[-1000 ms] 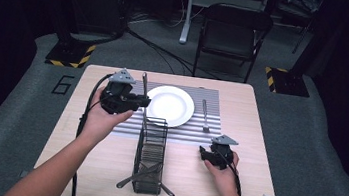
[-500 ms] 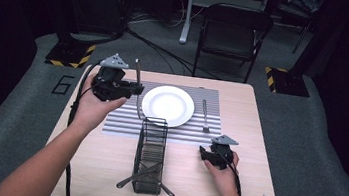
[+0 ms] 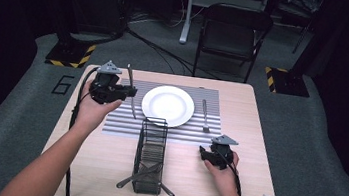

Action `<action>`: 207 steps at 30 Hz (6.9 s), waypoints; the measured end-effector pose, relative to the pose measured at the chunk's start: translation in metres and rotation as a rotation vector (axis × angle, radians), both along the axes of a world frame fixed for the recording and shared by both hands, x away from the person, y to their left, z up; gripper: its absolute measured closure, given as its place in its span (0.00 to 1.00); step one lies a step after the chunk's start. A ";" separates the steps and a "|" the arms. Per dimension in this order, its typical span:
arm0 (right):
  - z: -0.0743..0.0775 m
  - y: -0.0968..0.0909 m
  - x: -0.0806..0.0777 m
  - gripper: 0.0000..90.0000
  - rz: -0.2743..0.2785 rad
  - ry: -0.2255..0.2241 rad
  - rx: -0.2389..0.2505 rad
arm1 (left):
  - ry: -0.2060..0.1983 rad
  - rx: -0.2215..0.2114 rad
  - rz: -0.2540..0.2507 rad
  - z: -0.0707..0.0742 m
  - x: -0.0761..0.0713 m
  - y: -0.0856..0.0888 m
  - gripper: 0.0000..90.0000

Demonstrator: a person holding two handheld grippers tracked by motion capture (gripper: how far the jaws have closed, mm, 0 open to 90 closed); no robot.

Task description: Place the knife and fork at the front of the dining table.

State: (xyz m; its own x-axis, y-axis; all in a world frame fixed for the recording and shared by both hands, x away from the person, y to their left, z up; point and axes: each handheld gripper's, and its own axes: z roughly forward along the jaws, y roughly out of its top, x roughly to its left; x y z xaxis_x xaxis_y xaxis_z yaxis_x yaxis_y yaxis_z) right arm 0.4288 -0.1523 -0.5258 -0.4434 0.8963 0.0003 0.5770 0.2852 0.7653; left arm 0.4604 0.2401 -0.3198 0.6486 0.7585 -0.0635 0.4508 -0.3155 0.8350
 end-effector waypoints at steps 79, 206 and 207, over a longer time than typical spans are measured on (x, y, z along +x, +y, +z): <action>0.000 0.000 0.000 0.45 0.001 0.000 0.001 | 0.163 -0.073 0.302 -0.112 0.067 0.045 0.90; 0.000 0.000 0.000 0.44 0.008 -0.001 -0.004 | 0.235 -0.109 0.682 -0.180 0.132 0.024 0.79; 0.000 0.000 0.000 0.44 0.008 -0.002 -0.004 | 0.230 -0.120 0.686 -0.177 0.131 0.025 0.77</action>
